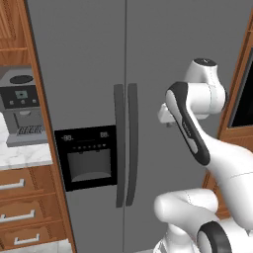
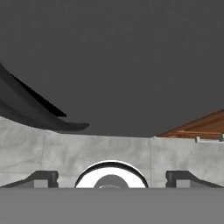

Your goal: Retrieve the apple and kiwi from the fridge and place them into the bowl on the dining table.

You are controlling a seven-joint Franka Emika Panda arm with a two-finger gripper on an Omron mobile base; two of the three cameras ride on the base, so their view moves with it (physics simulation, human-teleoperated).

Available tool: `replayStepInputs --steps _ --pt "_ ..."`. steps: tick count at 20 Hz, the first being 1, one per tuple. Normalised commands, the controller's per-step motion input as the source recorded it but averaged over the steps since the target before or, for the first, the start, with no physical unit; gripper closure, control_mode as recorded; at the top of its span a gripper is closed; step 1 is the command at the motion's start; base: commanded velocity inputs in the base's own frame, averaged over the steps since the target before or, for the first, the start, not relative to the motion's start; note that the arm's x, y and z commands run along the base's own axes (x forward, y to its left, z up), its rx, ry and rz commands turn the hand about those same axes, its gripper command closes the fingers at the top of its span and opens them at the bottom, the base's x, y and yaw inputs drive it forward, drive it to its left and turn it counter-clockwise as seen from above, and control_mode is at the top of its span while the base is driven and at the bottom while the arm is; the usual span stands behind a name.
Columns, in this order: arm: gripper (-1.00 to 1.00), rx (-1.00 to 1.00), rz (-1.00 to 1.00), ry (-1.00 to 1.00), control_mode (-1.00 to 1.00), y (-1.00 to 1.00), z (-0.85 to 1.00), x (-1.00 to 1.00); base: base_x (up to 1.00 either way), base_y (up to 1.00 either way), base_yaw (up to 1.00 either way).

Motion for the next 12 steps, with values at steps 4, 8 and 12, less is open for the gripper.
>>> replayStepInputs --steps 4,8,12 --pt "-1.00 0.00 0.00 -0.04 -1.00 0.00 -0.09 -0.31 0.00 0.00 0.00" --pt "-1.00 0.00 0.00 -0.04 -1.00 0.00 -0.11 -0.30 0.00 0.00 0.00" --pt "-1.00 0.00 0.00 -0.05 -1.00 0.00 -0.12 -0.22 0.00 0.00 0.00"
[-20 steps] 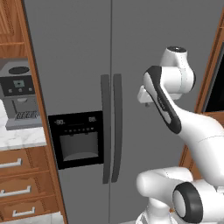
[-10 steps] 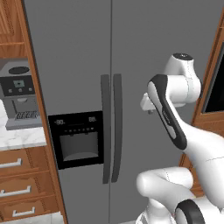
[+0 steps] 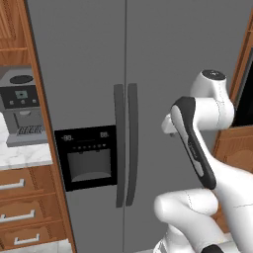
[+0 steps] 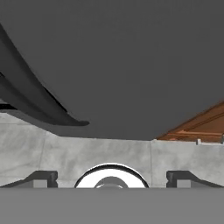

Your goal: Retrieve the apple and kiwi from the fridge and place them into the bowl on the dining table.

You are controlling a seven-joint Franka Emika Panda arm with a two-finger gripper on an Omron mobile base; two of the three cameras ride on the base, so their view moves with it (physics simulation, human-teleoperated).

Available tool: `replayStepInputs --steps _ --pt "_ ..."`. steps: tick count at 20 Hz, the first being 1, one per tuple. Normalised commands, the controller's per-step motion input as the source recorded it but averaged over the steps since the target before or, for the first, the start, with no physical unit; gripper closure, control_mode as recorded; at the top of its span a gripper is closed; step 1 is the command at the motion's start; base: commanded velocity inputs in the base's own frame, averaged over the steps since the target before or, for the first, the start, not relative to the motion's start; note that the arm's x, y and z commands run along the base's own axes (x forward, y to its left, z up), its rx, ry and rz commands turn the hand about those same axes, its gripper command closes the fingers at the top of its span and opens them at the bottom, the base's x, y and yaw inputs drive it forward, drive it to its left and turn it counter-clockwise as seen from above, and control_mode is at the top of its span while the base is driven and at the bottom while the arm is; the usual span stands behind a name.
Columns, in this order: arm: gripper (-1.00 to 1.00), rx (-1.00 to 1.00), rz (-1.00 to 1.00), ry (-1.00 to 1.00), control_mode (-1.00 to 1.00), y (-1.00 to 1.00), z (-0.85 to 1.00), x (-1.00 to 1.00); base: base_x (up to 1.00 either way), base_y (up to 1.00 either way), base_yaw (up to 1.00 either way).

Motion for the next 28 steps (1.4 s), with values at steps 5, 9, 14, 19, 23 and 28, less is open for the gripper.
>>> replayStepInputs --steps 5,9,14,19,23,28 --pt "-1.00 0.00 0.00 -0.10 -1.00 0.00 -0.12 -0.10 0.00 0.00 0.00" --pt "-1.00 0.00 0.00 -0.13 -1.00 0.00 -0.11 -0.05 0.00 0.00 0.00" --pt "-1.00 0.00 0.00 -0.15 -1.00 0.00 -0.09 -0.10 0.00 0.00 0.00" --pt "-1.00 0.00 0.00 -0.20 -1.00 0.00 -0.07 -0.06 0.00 0.00 0.00" --pt "-1.00 0.00 0.00 -0.19 -1.00 0.00 -0.03 0.00 0.00 0.00 0.00" --pt "-1.00 0.00 0.00 -0.12 -1.00 0.00 0.00 0.00 0.00 0.00 0.00"
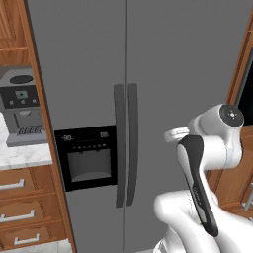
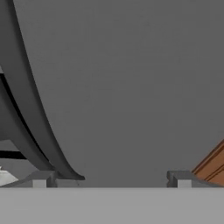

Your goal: Retrieve the apple and kiwi from the fridge and place them into the bowl on the dining table.

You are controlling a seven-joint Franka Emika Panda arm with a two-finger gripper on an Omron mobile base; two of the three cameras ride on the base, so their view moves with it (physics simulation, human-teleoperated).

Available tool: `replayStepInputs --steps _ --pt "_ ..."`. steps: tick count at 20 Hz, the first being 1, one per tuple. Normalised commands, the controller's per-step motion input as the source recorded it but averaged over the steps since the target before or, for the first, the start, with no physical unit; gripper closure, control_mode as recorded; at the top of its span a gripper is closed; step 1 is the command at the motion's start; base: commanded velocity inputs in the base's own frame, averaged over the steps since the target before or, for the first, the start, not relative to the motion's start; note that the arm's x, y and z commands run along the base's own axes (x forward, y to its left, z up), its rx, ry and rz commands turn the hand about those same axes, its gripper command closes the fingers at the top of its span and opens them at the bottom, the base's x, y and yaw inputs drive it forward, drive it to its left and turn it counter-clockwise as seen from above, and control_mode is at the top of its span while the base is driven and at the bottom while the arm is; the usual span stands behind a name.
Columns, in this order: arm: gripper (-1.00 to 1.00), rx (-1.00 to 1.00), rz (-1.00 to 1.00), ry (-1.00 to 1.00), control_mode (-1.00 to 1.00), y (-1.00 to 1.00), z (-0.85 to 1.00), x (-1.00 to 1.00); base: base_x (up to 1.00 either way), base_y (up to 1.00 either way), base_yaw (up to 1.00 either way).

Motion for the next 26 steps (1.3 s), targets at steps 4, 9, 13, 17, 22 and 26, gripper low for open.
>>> replayStepInputs --steps 4,9,13,17,22,26 --pt "-1.00 0.00 0.00 -0.07 -1.00 0.00 0.00 0.00 0.00 0.00 0.00" --pt "-1.00 0.00 0.00 -0.04 -1.00 0.00 0.00 0.00 0.00 0.00 0.00" --pt "-1.00 0.00 0.00 -0.04 -1.00 0.00 0.00 0.00 0.00 0.00 0.00" --pt "-1.00 0.00 0.00 0.00 -1.00 0.00 0.00 0.01 0.00 0.00 0.00" --pt "-1.00 0.00 0.00 0.00 1.00 0.00 0.00 0.07 0.00 0.00 0.00" --pt "-1.00 0.00 0.00 0.00 1.00 0.00 0.00 0.00 -0.28 0.00 0.00"
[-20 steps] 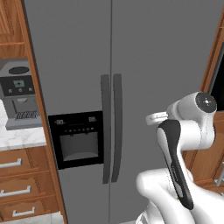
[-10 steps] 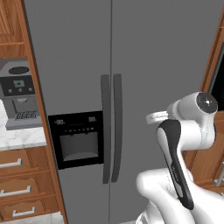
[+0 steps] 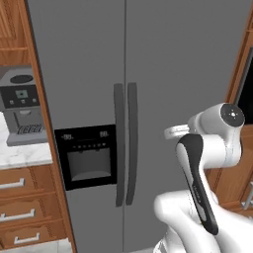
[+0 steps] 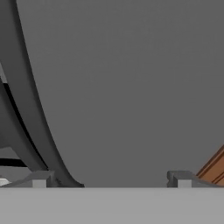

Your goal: Retrieve the apple and kiwi from the fridge and place them into the bowl on the dining table.

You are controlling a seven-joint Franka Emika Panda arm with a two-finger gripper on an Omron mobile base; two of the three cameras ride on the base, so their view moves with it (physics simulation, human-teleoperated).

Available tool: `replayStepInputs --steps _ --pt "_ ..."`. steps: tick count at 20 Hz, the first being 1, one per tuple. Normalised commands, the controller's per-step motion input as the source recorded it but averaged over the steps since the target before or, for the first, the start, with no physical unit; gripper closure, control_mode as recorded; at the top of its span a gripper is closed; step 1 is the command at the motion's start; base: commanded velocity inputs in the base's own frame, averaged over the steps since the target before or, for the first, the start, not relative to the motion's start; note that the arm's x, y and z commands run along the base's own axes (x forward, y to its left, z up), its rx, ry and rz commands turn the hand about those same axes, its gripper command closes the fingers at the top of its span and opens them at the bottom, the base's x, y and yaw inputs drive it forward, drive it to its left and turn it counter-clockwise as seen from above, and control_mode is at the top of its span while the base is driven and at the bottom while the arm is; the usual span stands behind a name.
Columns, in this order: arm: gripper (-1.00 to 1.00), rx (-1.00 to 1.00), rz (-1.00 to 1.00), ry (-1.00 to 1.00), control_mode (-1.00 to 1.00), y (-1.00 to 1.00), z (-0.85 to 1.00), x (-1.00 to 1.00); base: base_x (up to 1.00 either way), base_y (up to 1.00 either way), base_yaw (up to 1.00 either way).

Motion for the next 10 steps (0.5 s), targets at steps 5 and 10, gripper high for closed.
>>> replayStepInputs --steps 5,10 --pt "-1.00 0.00 0.00 0.00 1.00 0.00 0.00 0.00 -0.42 0.01 0.00" --pt "-1.00 0.00 0.00 0.00 1.00 0.00 0.00 0.00 -0.36 0.11 0.00"
